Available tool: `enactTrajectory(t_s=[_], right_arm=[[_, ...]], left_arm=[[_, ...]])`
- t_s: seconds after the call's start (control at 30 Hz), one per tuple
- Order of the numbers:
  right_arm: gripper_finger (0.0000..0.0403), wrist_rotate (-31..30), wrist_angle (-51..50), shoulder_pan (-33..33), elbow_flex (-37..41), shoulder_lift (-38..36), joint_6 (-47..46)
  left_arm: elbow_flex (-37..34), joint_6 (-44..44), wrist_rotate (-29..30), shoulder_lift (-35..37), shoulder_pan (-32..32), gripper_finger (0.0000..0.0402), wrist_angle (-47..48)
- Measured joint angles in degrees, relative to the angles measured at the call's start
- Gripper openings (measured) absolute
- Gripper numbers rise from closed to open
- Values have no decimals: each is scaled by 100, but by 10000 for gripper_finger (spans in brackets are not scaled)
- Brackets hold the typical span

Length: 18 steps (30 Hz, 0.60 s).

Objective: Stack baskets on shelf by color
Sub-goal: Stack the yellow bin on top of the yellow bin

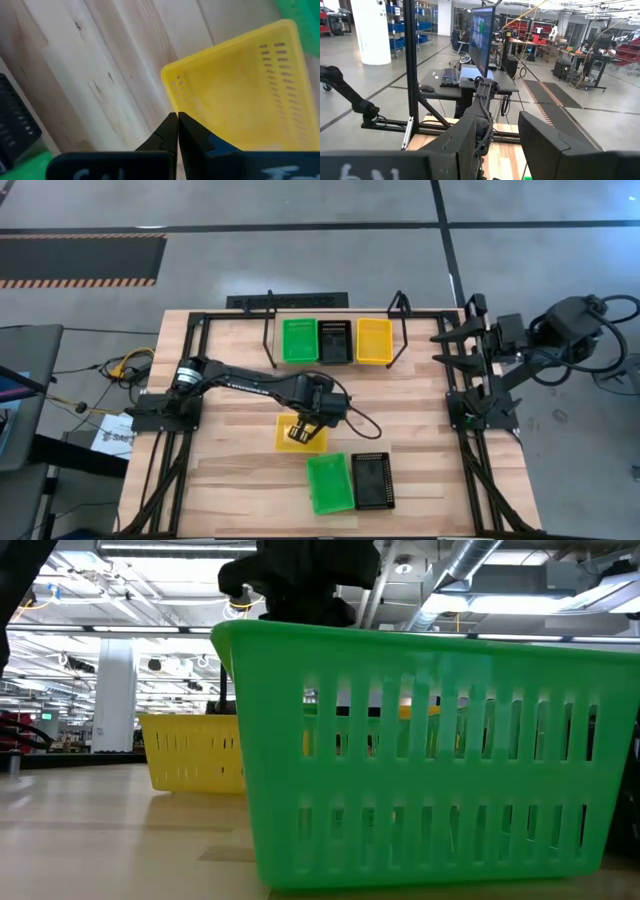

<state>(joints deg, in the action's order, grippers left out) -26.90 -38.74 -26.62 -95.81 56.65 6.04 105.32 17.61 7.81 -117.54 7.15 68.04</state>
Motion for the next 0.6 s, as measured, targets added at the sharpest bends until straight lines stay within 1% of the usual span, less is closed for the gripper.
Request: enactTrajectory(t_s=[0.13, 0.23, 0.37, 0.43, 0.53, 0.6], right_arm=[[170, 3, 2, -1, 0, 1, 2], [172, 3, 2, -1, 0, 1, 29], [173, 4, 6, -1, 0, 1, 42], [171, 5, 7, -1, 0, 1, 42], [170, 5, 10, -1, 0, 1, 41], [169, 50, 11, -1, 0, 1, 42]], left_arm=[[4, -362, -375, 38, -33, 0, 59], [0, -437, -726, 36, -143, 0, 43], [0, -492, -762, 36, -286, 0, 49], [0, -494, -913, 36, -353, 2, 63], [-209, -532, -1327, 38, -454, 22, -62], [-457, -640, -1409, 29, -504, 45, -33]])
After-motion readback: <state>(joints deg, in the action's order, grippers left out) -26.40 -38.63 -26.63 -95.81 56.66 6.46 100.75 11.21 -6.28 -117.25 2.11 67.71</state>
